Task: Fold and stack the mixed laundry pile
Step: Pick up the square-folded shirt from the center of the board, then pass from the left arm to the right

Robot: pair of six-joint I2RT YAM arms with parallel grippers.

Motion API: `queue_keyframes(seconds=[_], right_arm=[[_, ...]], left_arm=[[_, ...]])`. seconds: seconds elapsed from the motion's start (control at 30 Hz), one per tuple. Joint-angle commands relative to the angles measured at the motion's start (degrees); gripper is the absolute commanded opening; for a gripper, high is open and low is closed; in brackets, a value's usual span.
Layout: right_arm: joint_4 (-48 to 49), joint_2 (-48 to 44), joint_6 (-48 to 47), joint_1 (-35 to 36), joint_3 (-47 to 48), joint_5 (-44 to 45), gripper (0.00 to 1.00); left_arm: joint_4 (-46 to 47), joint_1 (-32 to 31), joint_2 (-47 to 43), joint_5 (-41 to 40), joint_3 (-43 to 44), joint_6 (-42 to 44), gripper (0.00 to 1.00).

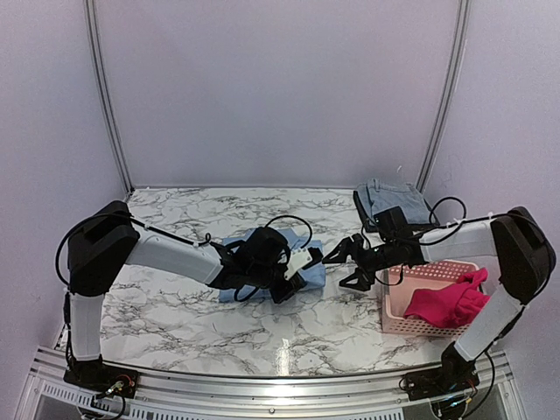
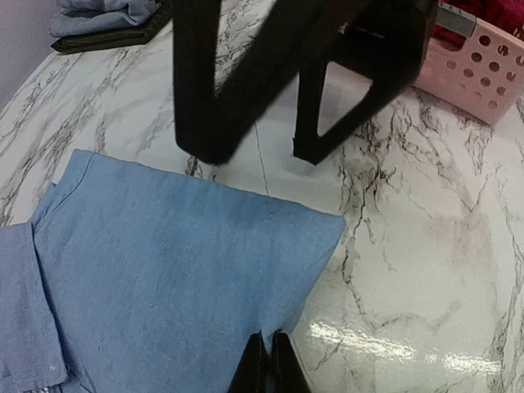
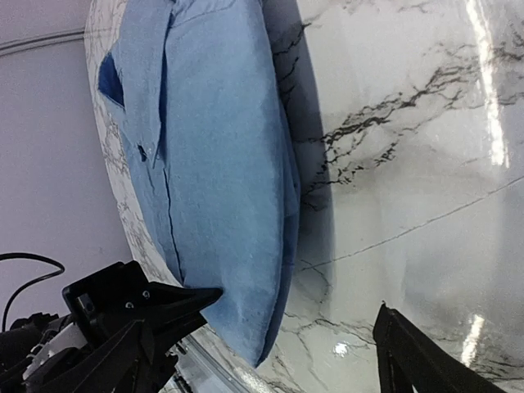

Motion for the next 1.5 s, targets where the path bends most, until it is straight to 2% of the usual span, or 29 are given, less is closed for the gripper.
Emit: queue_keyframes(seconds=[0.0, 0.2, 0.33, 0.4, 0.5, 0.73, 0.87, 1.0, 1.07, 1.1, 1.13, 1.17, 1.2, 1.23, 1.27, 1.3, 1.47], right_arm=[[7.36, 2.74, 7.85, 2.35, 1.23, 1.09, 0.91], [16.56, 6.89, 16.80, 4.93, 2.53, 4.29, 0.87], [20.84, 10.86, 20.66, 6.55, 4.42, 7.34, 0.75], [24.44, 12.74, 22.78, 6.68, 4.39, 8.31, 0.71], [27.31, 14.58, 23.56, 6.67, 5.03, 11.10, 0.67], [28.73, 19.89, 23.71, 6.40, 9.01, 13.90, 0.65], [34.58, 24.11, 26.27, 5.92, 9.61, 12.19, 0.48], [33.81, 25.20, 24.09, 5.89, 11.48, 12.10, 0.27], [30.96, 25.46, 21.23, 5.74, 13.64, 11.74, 0.11], [28.14, 25.54, 18.82, 5.65, 15.42, 11.30, 0.05], [24.97, 25.75, 15.98, 5.53, 17.84, 10.76, 0.01], [20.55, 26.01, 12.50, 5.41, 20.47, 10.43, 0.00], [15.39, 26.35, 8.80, 5.31, 24.01, 10.54, 0.00], [9.89, 26.76, 4.74, 5.34, 27.72, 11.28, 0.00], [3.94, 27.18, 0.33, 5.35, 31.52, 12.42, 0.00], [-3.18, 27.76, -3.43, 5.36, 36.67, 13.45, 0.00], [-21.78, 31.22, -20.74, 4.76, 52.80, 15.83, 0.00]], left_arm=[[4.21, 1.71, -2.99, 0.78, 1.23, -6.07, 0.01], [9.22, 2.71, -5.22, 0.07, -1.47, -10.22, 0.01], [10.35, 2.78, -5.42, -0.76, -1.90, -11.52, 0.01], [11.05, 2.73, -5.55, -0.67, -2.20, -12.23, 0.02], [12.02, 2.73, -5.49, 0.50, -2.54, -12.48, 0.02], [13.02, 2.69, -5.59, 0.51, -3.84, -11.70, 0.02], [13.17, 2.69, -5.48, -0.07, -4.64, -10.95, 0.02], [13.32, 2.69, -5.80, -0.48, -5.07, -10.25, 0.02], [13.38, 2.84, -6.27, -1.74, -5.28, -10.72, 0.11], [13.35, 3.05, -6.70, -2.11, -5.52, -11.63, 0.20], [13.34, 3.54, -7.37, -1.88, -5.71, -12.99, 0.33], [13.34, 4.15, -8.64, -1.46, -6.15, -15.41, 0.47], [13.42, 5.19, -9.88, -1.32, -6.94, -17.57, 0.74], [13.58, 5.95, -11.14, -1.36, -7.79, -19.14, 0.93], [13.58, 6.48, -12.30, -1.86, -8.79, -20.29, 0.98], [13.58, 7.05, -13.67, -2.63, -9.80, -21.17, 0.99], [12.24, 10.00, -20.28, -5.14, -15.59, -24.91, 0.99]])
